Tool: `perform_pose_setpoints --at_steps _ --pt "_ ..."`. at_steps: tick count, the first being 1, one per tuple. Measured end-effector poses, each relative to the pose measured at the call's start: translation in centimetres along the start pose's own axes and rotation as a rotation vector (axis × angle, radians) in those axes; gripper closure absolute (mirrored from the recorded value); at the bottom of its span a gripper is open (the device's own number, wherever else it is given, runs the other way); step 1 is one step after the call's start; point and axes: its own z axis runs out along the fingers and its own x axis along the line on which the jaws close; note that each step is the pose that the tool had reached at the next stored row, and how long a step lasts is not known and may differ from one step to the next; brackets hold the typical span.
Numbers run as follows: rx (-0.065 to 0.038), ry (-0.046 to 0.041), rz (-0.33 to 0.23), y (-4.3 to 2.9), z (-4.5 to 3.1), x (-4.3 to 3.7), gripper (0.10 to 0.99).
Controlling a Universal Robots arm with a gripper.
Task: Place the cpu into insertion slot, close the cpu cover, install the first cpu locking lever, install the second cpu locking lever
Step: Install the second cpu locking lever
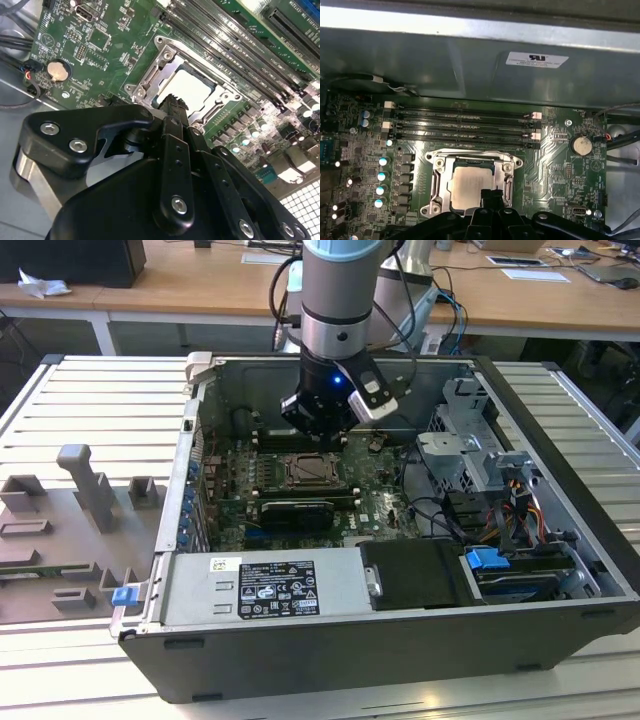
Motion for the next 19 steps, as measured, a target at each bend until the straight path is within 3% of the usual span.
perform_pose_setpoints --at_steps 4,6,9,19 --pt "0.000 0.0000 0.000 -0.01 -0.25 -0.01 0.980" --pt "0.000 0.0000 0.000 0.05 -0.90 -0.03 0.980" --pt "0.001 0.0001 0.000 0.19 -2.48 -0.07 0.980" --pt "0.002 0.0001 0.000 -0.80 -2.60 0.09 0.980"
